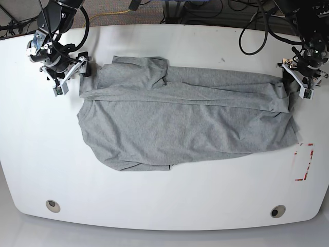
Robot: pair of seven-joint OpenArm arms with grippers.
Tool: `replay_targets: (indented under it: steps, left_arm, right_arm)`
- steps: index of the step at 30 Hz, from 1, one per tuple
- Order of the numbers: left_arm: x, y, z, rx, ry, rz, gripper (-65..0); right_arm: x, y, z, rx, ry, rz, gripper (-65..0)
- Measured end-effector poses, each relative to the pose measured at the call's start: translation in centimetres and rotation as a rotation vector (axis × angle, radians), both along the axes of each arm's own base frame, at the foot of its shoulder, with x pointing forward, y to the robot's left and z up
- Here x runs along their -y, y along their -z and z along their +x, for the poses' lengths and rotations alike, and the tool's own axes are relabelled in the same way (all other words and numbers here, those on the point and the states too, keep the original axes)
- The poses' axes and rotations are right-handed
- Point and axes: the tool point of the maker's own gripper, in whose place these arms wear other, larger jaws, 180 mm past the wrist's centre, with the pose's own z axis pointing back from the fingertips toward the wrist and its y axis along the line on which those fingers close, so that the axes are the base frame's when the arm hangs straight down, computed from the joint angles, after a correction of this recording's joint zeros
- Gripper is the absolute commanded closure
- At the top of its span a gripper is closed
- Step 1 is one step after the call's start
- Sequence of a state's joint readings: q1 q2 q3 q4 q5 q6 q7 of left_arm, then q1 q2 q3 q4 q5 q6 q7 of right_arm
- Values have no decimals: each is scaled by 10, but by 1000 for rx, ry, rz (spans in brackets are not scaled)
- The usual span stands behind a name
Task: Fold the T-shirt properly
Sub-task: 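Release the fold and reposition both grippers along the folded edge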
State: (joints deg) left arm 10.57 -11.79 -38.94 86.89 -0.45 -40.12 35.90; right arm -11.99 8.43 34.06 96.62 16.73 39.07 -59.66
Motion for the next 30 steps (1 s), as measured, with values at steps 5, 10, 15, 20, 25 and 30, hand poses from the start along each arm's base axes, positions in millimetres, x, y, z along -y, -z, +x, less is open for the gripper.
replay_targets:
  steps: [5,10,15,20,25,30]
  left_arm:
    - [-4,0,4,-5,-2,8,-97]
    - [-19,-15,9,6,1,79,-10]
    - [-17,-39,13,53,28,131,-11]
    - [-26,-68,10,73,77,233,-11]
    - [-41,-75,5,35,61,268,-10]
    - [-86,-78,-6,-11,-29,309,-10]
  right_arm:
    - [-10,1,4,11,6,29,0]
    - [-14,1,5,14,2,37,0]
    - [-4,-2,4,5,-7,9,0]
    - [18,-9,1,-6,-17,-62,0]
    - [28,-13,1,-5,-24,-87,0]
    - [39,-18,3,-6,-32,-122,0]
